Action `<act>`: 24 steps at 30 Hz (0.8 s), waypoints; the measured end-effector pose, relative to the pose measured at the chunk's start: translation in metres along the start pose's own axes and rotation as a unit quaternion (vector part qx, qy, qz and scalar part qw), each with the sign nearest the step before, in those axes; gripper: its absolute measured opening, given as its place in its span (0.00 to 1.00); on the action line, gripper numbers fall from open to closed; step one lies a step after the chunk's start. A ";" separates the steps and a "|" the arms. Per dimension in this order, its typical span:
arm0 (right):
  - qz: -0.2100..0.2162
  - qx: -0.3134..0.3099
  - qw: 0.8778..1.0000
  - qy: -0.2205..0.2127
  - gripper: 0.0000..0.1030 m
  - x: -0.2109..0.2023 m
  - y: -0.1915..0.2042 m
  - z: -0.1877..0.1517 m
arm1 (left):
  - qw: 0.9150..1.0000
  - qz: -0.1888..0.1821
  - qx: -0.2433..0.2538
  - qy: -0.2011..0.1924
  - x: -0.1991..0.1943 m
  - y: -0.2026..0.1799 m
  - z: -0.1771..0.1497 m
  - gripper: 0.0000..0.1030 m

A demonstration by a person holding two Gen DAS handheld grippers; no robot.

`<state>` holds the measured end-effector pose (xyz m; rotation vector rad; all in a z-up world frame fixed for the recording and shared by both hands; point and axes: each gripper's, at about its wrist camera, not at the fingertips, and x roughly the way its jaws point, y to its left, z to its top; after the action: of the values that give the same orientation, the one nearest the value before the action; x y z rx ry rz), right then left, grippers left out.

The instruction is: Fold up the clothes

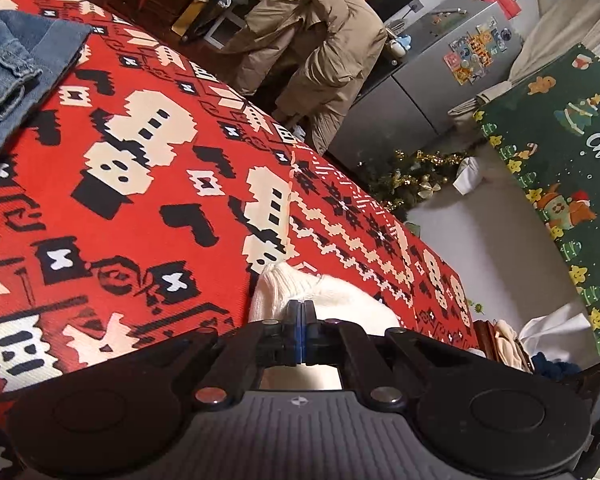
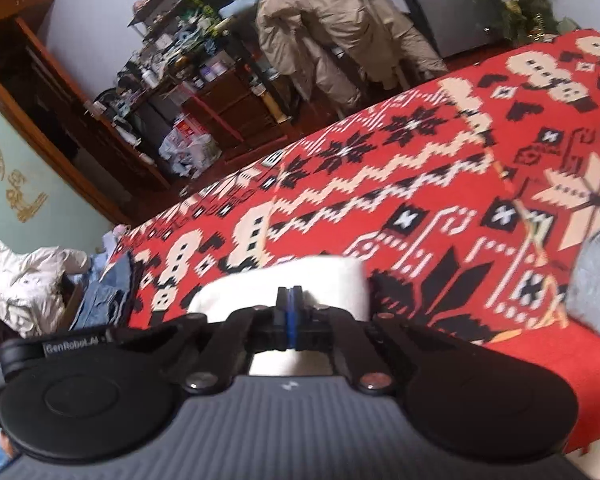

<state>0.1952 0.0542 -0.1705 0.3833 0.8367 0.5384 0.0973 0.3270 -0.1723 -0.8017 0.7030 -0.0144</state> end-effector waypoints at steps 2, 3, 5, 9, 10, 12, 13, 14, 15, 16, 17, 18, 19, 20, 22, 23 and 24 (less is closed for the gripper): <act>-0.011 0.005 1.000 -0.007 0.00 -0.004 -0.003 0.002 | 1.000 0.009 0.008 -0.006 -0.006 -0.005 0.002 0.02; -0.009 0.010 1.000 -0.011 0.07 -0.006 -0.004 0.003 | 1.000 0.008 0.009 -0.012 -0.011 -0.008 0.004 0.02; -0.006 0.021 1.000 -0.019 0.09 -0.009 -0.007 0.006 | 1.000 -0.004 0.008 -0.025 -0.019 -0.013 0.008 0.03; 0.002 0.018 1.000 -0.022 0.09 -0.008 -0.002 0.006 | 0.999 -0.023 0.036 -0.027 -0.018 -0.037 0.010 0.03; 0.004 0.012 1.000 -0.020 0.09 -0.006 0.002 0.005 | 0.999 -0.024 0.043 -0.020 -0.011 -0.043 0.008 0.03; 0.010 0.003 1.000 -0.015 0.09 0.000 0.010 0.002 | 0.998 -0.024 0.052 0.000 0.004 -0.051 0.006 0.03; 0.014 -0.002 1.000 -0.014 0.09 0.002 0.013 0.000 | 0.998 -0.017 0.056 0.009 0.011 -0.051 0.003 0.03; 0.015 -0.010 1.000 -0.017 0.09 0.003 0.017 -0.001 | 0.998 -0.011 0.060 0.019 0.018 -0.052 -0.001 0.03; 0.014 -0.018 1.000 -0.020 0.09 0.003 0.020 -0.001 | 0.998 -0.004 0.064 0.028 0.025 -0.053 -0.004 0.03; 0.011 -0.024 0.999 -0.021 0.09 0.005 0.021 -0.002 | 0.998 -0.002 0.063 0.027 0.026 -0.051 -0.006 0.02; 0.006 -0.029 0.999 -0.020 0.09 0.006 0.022 -0.003 | 0.998 -0.001 0.061 0.026 0.026 -0.048 -0.007 0.02; 0.002 -0.034 0.999 -0.019 0.07 0.008 0.022 -0.005 | 0.998 0.001 0.058 0.025 0.027 -0.046 -0.008 0.02; 0.000 -0.034 0.999 -0.018 0.05 0.010 0.021 -0.005 | 0.998 0.003 0.054 0.021 0.025 -0.045 -0.008 0.02; -0.001 -0.031 0.999 -0.017 0.00 0.012 0.018 -0.006 | 0.998 0.008 0.058 0.015 0.023 -0.045 -0.008 0.02; -0.001 -0.032 0.999 -0.014 0.00 0.012 0.015 -0.006 | 0.997 0.025 0.072 -0.001 0.018 -0.046 -0.010 0.02; -0.001 -0.033 0.999 -0.013 0.00 0.012 0.014 -0.005 | 0.995 0.052 0.082 -0.011 0.015 -0.047 -0.011 0.02; -0.007 -0.037 0.999 -0.015 0.00 0.010 0.013 -0.005 | 0.995 0.058 0.083 -0.014 0.012 -0.044 -0.011 0.02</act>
<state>0.1932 0.0714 -0.1727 0.3179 0.7869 0.5481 0.1115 0.2853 -0.1554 -0.6001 0.7104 0.0424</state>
